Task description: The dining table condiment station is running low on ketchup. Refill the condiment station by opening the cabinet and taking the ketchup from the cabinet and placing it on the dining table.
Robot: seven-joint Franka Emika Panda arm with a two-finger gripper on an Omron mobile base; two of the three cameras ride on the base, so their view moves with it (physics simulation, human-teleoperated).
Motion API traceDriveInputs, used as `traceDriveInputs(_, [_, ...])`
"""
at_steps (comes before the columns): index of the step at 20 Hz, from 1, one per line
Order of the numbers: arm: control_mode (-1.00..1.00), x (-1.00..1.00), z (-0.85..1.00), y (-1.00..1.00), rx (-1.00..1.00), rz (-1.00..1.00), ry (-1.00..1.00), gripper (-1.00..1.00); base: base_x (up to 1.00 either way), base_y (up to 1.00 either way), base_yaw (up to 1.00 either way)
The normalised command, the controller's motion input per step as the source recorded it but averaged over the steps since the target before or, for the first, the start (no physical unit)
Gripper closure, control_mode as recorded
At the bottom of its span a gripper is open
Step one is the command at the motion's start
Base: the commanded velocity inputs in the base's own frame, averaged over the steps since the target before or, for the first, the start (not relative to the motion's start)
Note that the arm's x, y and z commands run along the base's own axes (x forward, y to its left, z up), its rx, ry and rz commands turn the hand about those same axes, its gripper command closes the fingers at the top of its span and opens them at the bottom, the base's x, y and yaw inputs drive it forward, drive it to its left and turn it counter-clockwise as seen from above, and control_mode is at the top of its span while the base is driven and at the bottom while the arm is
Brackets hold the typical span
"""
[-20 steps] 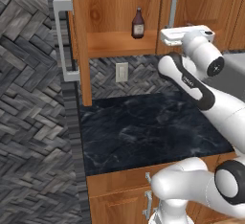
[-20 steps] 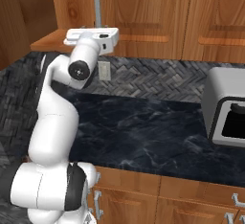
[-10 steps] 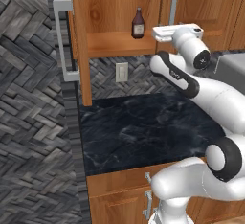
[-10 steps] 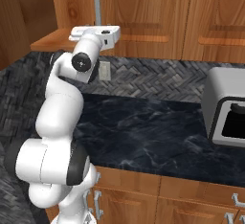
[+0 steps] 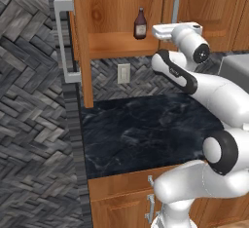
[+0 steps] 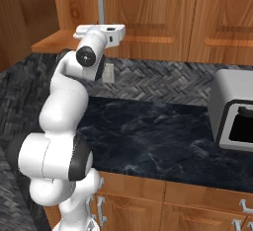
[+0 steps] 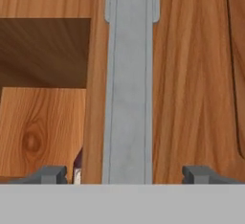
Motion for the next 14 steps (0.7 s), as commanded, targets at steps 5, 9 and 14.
traceDriveInputs(5, [-1.0, 0.18, 0.0, 0.06, 0.0, 0.0, 0.03, 1.0, 0.0, 0.0, 0.0])
traceDriveInputs(9, [-1.0, 0.08, -0.01, 0.04, -0.01, 0.0, 0.1, 1.0, 0.0, 0.0, 0.0])
traceDriveInputs(14, [-1.0, 0.0, -0.02, 0.16, -0.02, -0.01, 0.13, 1.0, 0.0, 0.0, 0.0])
